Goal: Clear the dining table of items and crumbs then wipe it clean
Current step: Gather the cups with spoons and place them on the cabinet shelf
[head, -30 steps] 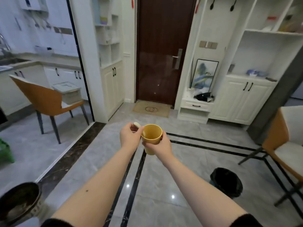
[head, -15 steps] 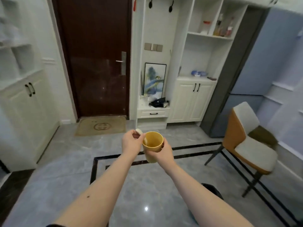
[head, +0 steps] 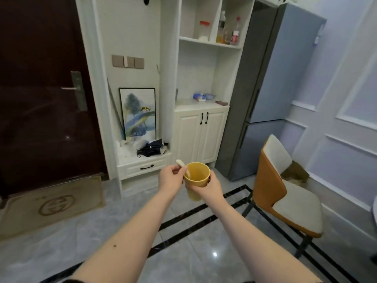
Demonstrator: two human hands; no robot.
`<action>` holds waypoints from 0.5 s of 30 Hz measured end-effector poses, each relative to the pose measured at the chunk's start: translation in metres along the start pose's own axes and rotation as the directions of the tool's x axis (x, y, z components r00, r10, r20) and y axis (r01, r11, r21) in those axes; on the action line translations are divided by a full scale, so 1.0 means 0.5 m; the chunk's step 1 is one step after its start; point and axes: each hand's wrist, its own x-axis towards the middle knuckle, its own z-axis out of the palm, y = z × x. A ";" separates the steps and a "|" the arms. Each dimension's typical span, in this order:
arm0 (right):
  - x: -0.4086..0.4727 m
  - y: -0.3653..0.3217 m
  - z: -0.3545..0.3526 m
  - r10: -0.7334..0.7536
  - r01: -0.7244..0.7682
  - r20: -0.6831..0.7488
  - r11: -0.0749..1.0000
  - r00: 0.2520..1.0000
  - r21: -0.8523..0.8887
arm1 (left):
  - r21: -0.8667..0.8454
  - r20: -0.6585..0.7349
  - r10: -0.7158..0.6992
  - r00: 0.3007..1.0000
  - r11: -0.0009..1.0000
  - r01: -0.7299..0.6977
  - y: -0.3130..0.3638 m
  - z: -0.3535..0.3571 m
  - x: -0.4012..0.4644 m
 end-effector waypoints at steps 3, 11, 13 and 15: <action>0.163 0.004 -0.003 0.012 -0.012 -0.019 1.000 1.000 0.005 | 0.013 0.031 0.020 0.999 1.000 -0.021 0.005 0.051 0.170; 0.588 0.059 0.040 -0.015 0.012 -0.059 0.998 0.998 -0.059 | -0.066 0.113 0.032 0.993 0.998 -0.025 -0.003 0.159 0.596; 0.734 0.065 0.052 -0.020 0.013 -0.084 0.996 0.996 -0.088 | -0.081 0.140 0.016 0.990 0.997 -0.005 0.006 0.194 0.742; 0.866 0.063 0.047 -0.037 0.026 -0.115 0.995 0.993 -0.098 | -0.054 0.159 0.044 0.986 0.998 -0.036 0.034 0.235 0.872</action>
